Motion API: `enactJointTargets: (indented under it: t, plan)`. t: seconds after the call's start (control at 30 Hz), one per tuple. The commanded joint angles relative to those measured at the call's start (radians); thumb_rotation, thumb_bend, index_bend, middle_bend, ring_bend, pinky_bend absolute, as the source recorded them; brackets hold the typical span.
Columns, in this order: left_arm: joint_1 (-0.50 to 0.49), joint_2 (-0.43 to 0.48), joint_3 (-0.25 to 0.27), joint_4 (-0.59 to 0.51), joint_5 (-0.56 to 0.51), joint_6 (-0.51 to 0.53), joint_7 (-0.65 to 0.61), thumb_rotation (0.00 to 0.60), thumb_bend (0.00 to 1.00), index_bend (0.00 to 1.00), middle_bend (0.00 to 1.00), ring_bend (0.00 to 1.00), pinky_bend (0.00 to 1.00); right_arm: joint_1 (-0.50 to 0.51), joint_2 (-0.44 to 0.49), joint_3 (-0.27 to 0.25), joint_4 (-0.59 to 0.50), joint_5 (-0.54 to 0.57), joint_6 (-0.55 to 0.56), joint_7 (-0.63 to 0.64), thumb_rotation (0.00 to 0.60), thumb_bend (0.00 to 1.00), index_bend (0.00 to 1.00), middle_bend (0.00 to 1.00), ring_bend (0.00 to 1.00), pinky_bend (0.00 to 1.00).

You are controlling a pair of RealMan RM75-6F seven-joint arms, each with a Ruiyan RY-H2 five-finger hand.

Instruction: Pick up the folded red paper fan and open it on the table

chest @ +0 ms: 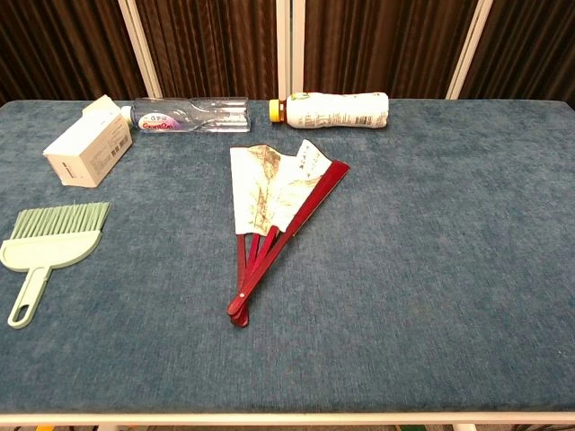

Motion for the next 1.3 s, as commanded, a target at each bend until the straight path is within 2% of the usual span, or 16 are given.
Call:
enactJointTargets:
  t: [0.03,0.3,0.4,0.47,0.63,0.77,0.93,1.1,1.3]
  plan:
    - [-0.002,-0.002,-0.004,-0.001,-0.005,-0.003,0.01,0.6,0.03,0.25,0.18,0.08,0.11,0.001,-0.005,0.007,0.003,-0.004,-0.007,-0.003,0.6,0.0,0.12,0.22,0.0,0.0]
    - [0.0,-0.012,-0.007,0.006,0.001,0.013,0.017,0.6,0.03,0.19,0.14,0.05,0.1,-0.001,-0.012,0.021,0.008,-0.031,-0.016,0.0,0.6,0.0,0.12,0.22,0.0,0.0]
    - [-0.001,-0.013,-0.006,0.005,0.001,0.008,0.018,0.6,0.03,0.18,0.12,0.03,0.09,0.03,-0.022,0.032,0.009,-0.06,-0.051,-0.003,0.6,0.01,0.12,0.23,0.01,0.0]
    - [-0.004,-0.011,-0.005,0.004,0.0,0.001,0.015,0.6,0.03,0.18,0.12,0.03,0.09,0.07,-0.038,0.043,0.015,-0.089,-0.092,-0.017,0.6,0.03,0.14,0.24,0.01,0.0]
    - [-0.008,-0.006,-0.007,-0.004,-0.011,-0.013,0.012,0.6,0.03,0.18,0.12,0.03,0.09,0.245,-0.14,0.109,0.058,-0.104,-0.305,-0.055,0.6,0.05,0.27,0.3,0.03,0.02]
    - [-0.009,-0.002,-0.002,-0.005,-0.02,-0.029,0.015,0.6,0.03,0.18,0.12,0.03,0.09,0.39,-0.291,0.159,0.175,-0.064,-0.49,-0.083,0.6,0.05,0.32,0.31,0.03,0.03]
    - [-0.01,0.002,-0.004,-0.004,-0.031,-0.036,0.01,0.6,0.03,0.18,0.12,0.03,0.09,0.513,-0.493,0.192,0.372,-0.039,-0.607,-0.101,0.6,0.04,0.35,0.32,0.03,0.03]
    - [-0.01,0.0,-0.005,0.0,-0.034,-0.037,0.008,0.6,0.03,0.18,0.12,0.03,0.09,0.607,-0.693,0.206,0.608,-0.053,-0.627,-0.087,0.6,0.02,0.38,0.33,0.03,0.03]
    - [-0.009,0.001,-0.011,0.007,-0.043,-0.036,-0.008,0.6,0.03,0.18,0.12,0.03,0.09,0.671,-0.871,0.202,0.849,-0.092,-0.552,-0.013,0.6,0.01,0.42,0.35,0.04,0.03]
